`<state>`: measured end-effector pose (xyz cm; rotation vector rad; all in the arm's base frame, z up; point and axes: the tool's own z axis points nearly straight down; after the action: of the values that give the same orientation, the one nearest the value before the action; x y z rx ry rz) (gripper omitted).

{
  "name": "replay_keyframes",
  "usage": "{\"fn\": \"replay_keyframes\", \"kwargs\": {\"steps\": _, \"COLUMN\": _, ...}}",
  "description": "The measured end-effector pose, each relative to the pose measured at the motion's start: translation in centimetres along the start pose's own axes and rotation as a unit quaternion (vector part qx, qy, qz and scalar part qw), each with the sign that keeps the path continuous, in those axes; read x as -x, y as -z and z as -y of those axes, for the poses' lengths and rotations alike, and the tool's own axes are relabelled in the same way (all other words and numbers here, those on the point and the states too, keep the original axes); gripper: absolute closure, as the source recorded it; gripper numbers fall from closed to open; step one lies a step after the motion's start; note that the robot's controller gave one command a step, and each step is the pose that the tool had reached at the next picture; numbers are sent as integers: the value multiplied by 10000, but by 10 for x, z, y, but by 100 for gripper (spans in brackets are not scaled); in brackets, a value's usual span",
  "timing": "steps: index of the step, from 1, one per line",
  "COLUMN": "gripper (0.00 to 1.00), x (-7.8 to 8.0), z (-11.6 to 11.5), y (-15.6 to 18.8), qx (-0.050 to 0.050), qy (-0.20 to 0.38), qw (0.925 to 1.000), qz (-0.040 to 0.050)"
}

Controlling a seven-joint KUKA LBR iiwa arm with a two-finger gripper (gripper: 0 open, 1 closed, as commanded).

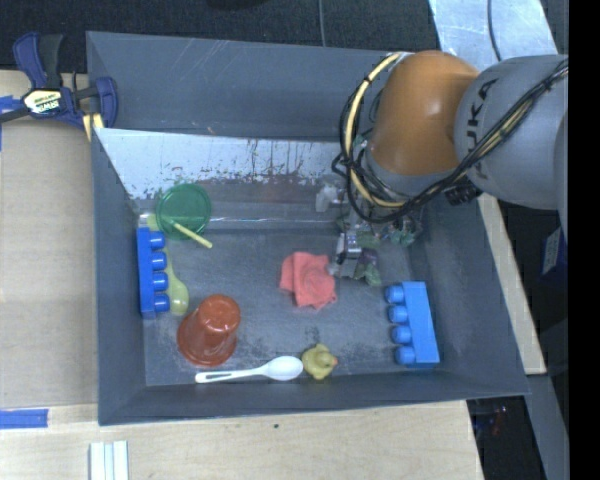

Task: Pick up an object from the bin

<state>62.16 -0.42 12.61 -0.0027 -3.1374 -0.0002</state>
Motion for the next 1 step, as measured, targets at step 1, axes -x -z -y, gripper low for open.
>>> {"fn": "replay_keyframes", "kwargs": {"steps": 1, "gripper": 0, "x": 2, "z": 0, "y": 4, "qx": 1, "qy": 14, "qw": 10000, "qz": 39}}
